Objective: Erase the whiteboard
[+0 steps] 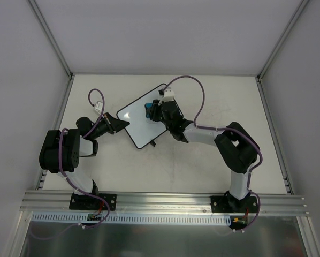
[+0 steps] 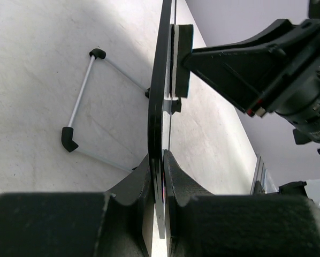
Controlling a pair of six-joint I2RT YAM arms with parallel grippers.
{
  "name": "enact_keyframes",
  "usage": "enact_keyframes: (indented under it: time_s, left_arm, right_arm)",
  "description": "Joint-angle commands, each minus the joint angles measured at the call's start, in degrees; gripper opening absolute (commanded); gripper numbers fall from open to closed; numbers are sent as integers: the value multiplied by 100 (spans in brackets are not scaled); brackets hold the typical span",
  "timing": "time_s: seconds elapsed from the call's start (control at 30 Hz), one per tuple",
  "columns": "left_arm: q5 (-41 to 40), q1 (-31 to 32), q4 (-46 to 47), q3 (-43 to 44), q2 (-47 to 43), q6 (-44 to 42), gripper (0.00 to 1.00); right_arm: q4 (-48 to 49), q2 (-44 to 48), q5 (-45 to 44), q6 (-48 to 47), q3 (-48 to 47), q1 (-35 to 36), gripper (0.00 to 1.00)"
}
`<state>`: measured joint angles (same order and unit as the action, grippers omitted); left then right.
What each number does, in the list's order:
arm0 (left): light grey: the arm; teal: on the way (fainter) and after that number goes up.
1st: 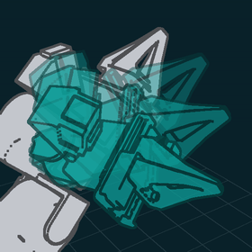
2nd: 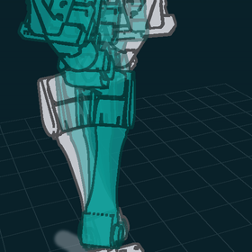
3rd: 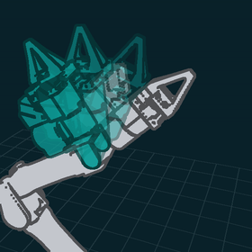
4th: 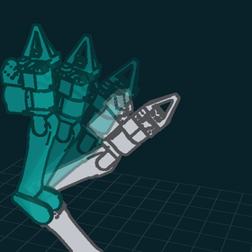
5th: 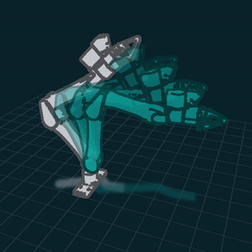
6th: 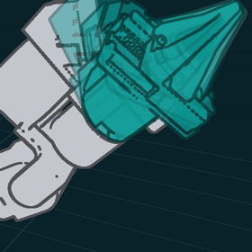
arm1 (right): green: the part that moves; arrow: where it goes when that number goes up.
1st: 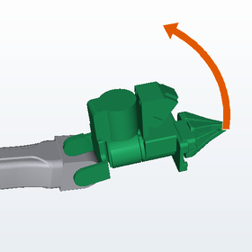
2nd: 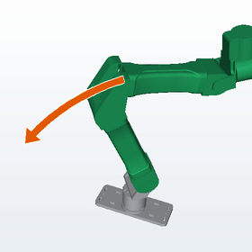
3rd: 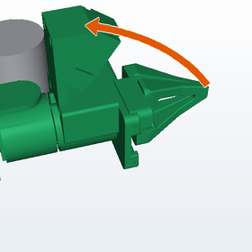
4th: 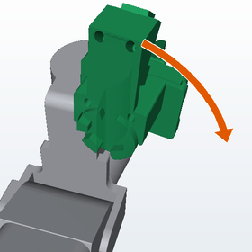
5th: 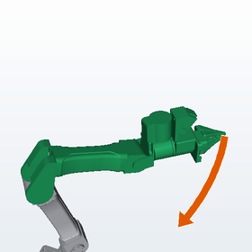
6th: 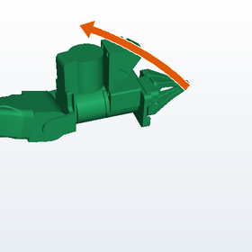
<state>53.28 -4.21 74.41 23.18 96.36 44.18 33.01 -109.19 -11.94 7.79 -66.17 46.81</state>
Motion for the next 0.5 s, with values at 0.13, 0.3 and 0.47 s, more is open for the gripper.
enact_keyframes:
  time_s: [0.13,0.3,0.47]
  left_arm:
    - [218,-19,2192,-94,-82,-340,0]
    - [218,-19,2192,-94,-73,-331,0]
    - [218,-27,2192,-86,-56,-323,0]
  right_arm:
    - [-331,152,-1046,969,798,-505,0]
    - [-278,100,-775,2004,1203,-1032,0]
    - [756,-85,-2,2701,1827,-1481,0]
